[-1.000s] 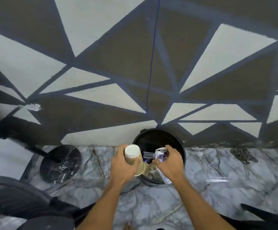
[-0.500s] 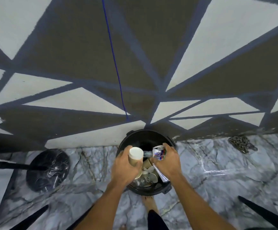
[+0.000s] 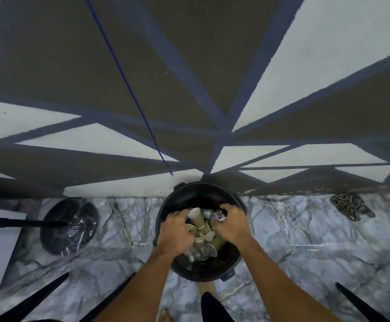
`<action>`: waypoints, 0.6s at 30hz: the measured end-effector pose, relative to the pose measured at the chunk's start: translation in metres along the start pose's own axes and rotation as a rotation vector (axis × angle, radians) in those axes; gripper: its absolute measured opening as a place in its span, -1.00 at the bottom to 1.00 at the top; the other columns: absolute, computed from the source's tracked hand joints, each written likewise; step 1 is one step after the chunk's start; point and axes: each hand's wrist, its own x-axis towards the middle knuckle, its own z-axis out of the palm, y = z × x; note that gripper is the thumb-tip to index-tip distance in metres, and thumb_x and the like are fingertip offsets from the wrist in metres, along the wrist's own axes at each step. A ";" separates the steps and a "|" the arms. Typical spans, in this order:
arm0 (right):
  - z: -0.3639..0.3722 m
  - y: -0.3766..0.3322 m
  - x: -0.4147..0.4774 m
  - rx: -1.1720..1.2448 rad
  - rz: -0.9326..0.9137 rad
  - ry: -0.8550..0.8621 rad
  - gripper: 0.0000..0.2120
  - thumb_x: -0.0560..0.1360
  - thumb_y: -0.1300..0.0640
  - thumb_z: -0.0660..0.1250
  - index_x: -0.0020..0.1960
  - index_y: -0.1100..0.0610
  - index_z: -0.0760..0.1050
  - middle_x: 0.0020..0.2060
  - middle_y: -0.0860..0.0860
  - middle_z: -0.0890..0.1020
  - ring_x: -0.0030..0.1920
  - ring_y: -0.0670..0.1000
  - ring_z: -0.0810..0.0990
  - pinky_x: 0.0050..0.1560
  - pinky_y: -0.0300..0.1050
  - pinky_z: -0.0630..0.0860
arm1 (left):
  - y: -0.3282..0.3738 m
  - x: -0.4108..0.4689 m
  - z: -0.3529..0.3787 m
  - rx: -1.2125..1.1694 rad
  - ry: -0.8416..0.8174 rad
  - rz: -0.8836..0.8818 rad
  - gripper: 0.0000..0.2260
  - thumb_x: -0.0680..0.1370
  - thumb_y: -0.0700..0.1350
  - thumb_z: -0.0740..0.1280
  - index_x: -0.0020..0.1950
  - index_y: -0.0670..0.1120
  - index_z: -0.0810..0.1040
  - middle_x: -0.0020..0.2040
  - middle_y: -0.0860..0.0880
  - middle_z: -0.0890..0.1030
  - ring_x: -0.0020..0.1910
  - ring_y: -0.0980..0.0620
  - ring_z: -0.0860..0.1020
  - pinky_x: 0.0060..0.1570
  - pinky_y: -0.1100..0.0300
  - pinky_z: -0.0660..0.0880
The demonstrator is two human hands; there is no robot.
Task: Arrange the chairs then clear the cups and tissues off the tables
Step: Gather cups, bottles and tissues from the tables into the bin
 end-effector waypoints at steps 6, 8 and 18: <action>0.012 -0.018 0.000 -0.038 -0.118 -0.089 -0.64 0.38 0.12 0.45 0.18 0.07 0.59 0.09 0.06 0.60 0.08 0.11 0.61 0.04 -0.06 0.56 | -0.009 -0.006 -0.016 -0.078 0.084 -0.048 -0.48 0.42 -0.07 0.41 0.39 -0.04 0.48 0.24 -0.10 0.57 0.22 -0.12 0.52 0.20 0.04 0.50; 0.018 -0.031 -0.003 -0.072 -0.170 -0.117 -0.61 0.39 0.14 0.44 0.22 0.08 0.58 0.12 0.06 0.59 0.11 0.10 0.59 0.08 -0.06 0.56 | -0.019 -0.013 -0.025 -0.103 0.110 -0.075 -0.48 0.42 -0.04 0.41 0.38 -0.03 0.49 0.23 -0.10 0.58 0.21 -0.13 0.53 0.19 0.03 0.52; 0.087 -0.147 -0.070 -0.251 -0.538 -0.278 -0.63 0.44 0.06 0.42 0.23 0.09 0.56 0.19 0.08 0.58 0.24 0.11 0.52 0.21 -0.06 0.51 | -0.115 -0.117 -0.080 -0.216 0.381 -0.308 -0.48 0.51 -0.08 0.40 0.46 -0.06 0.43 0.37 -0.11 0.51 0.34 -0.10 0.47 0.27 0.13 0.42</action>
